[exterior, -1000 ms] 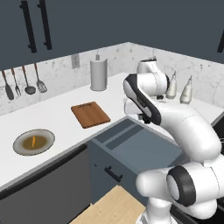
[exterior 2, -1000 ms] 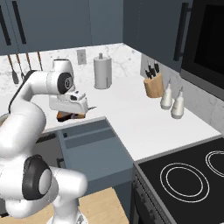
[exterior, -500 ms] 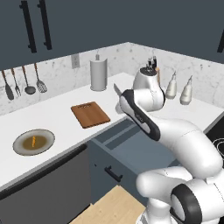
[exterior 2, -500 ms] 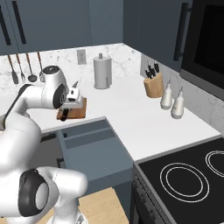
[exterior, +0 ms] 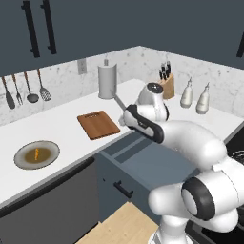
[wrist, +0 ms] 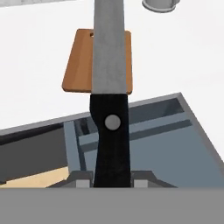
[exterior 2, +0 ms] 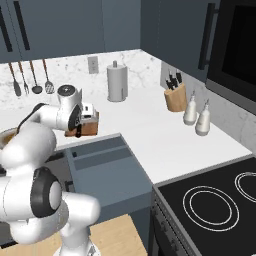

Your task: Pick up the knife from the drawer and place it on the cutting board. Then place the meat from the plate to the cutting board.

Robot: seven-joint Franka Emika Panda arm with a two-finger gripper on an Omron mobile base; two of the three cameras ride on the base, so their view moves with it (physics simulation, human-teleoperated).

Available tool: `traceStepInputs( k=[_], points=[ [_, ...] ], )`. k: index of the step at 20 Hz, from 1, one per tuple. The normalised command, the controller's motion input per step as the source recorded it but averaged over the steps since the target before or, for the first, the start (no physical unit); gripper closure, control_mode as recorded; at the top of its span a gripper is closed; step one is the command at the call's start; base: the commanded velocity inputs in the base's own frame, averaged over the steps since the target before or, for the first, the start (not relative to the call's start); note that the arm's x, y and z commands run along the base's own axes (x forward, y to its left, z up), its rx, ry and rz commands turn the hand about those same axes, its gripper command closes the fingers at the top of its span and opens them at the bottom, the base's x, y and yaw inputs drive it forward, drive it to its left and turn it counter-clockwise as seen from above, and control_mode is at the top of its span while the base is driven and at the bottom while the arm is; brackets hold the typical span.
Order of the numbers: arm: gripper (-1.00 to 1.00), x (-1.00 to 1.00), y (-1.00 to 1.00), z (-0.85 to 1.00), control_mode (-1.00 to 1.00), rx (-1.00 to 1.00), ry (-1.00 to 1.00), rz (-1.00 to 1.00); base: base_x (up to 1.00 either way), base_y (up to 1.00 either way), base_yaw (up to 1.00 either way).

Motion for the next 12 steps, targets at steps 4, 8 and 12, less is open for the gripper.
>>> traceStepInputs(
  k=[4,8,12],
  points=[
    [1.0,0.91,0.48,-0.02,-1.0,-0.04,0.16,0.0,0.0,0.0,0.0],
    [1.0,0.85,0.39,-0.14,-1.0,0.0,0.1,0.0,0.0,0.0,0.0],
    [1.0,0.7,0.15,-0.25,-1.0,0.0,0.07,0.0,0.0,0.0,0.0]
  ],
)
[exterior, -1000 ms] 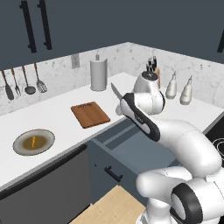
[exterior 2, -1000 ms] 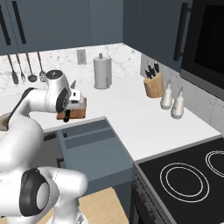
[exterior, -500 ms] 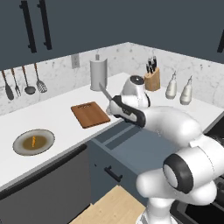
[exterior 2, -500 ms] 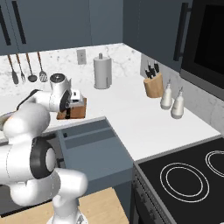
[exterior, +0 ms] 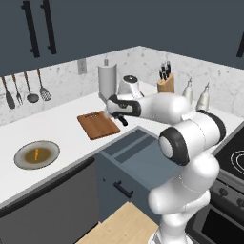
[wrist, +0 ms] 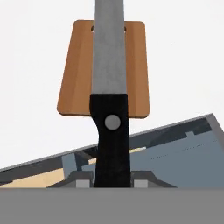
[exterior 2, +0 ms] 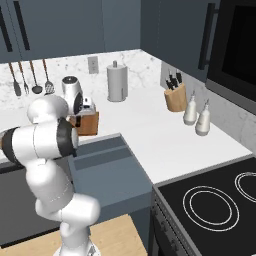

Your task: Pick up the knife from the drawer and place it on the cutting board. Then place the meat from the plate to the cutting board.

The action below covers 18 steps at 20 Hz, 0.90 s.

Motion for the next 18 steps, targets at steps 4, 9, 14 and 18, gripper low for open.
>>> traceStepInputs(
  k=[4,9,14,18],
  points=[
    [1.0,0.56,0.0,-0.46,-1.0,0.0,0.02,0.0,0.0,0.0,0.0],
    [1.0,0.4,0.0,-0.6,-1.0,0.0,0.0,0.0,0.0,0.0,0.0],
    [1.0,0.34,0.1,-0.39,-1.0,0.0,0.0,0.0,0.0,0.0,0.0],
    [1.0,0.47,0.18,-0.14,-1.0,0.0,0.0,0.0,0.0,0.0,0.0]
  ],
)
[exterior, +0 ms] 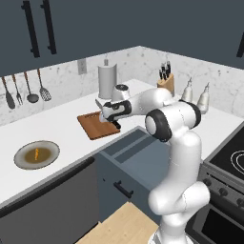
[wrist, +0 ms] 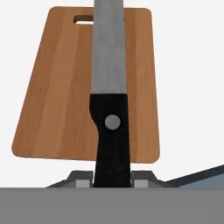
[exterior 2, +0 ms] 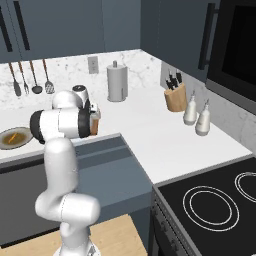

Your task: Pick up the knife from the drawer and place it on the cutting board. Then place the meat from the plate to the cutting board.

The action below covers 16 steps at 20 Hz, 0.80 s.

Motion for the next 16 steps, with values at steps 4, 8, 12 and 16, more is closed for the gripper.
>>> traceStepInputs(
  k=[4,8,12,16],
  points=[
    [1.0,0.53,0.09,-0.15,-1.0,0.0,0.06,0.0,0.0,0.0,0.0],
    [-1.0,0.33,0.04,-0.19,-1.0,0.0,0.04,0.0,0.0,0.0,0.0],
    [-1.0,0.07,0.01,-0.13,-1.0,0.0,0.0,0.0,0.0,0.0,0.0],
    [-1.0,-0.03,0.0,0.0,-1.0,0.0,0.0,0.0,0.0,0.0,0.0]
  ],
)
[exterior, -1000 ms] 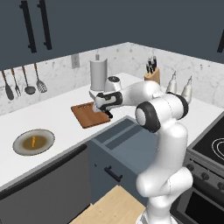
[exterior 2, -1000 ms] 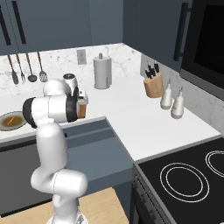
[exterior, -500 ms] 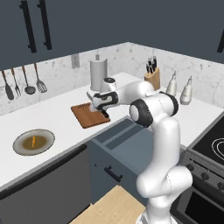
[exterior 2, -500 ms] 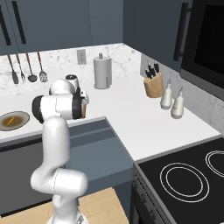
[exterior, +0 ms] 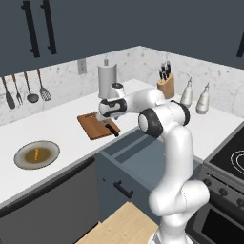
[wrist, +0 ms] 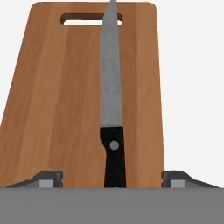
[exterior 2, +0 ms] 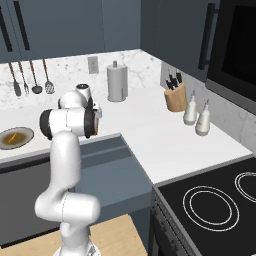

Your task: Pick up the knife from the drawer and place it on the cutting board. Then place the meat from the plate to the cutting board.

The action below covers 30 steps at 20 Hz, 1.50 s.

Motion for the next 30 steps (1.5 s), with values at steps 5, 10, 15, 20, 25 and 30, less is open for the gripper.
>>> traceStepInputs(
  k=[5,10,15,20,25,30],
  points=[
    [-1.0,-0.3,0.0,0.01,-1.0,0.0,-0.01,-0.01,0.0,0.0,0.0],
    [-1.0,-0.93,-0.18,0.19,-1.0,0.02,-0.02,-0.07,0.0,0.0,0.0],
    [-1.0,-1.0,-0.48,0.09,-1.0,0.0,0.0,-0.1,0.0,0.0,0.0],
    [-1.0,-0.94,-0.32,0.78,-1.0,0.0,0.07,-0.09,0.0,0.0,0.0],
    [-1.0,-0.95,-0.21,0.76,-1.0,-0.02,0.09,-0.04,0.0,0.0,0.0],
    [-1.0,-1.0,-0.49,-0.01,-1.0,0.0,0.0,0.0,0.0,0.0,0.0]
  ],
)
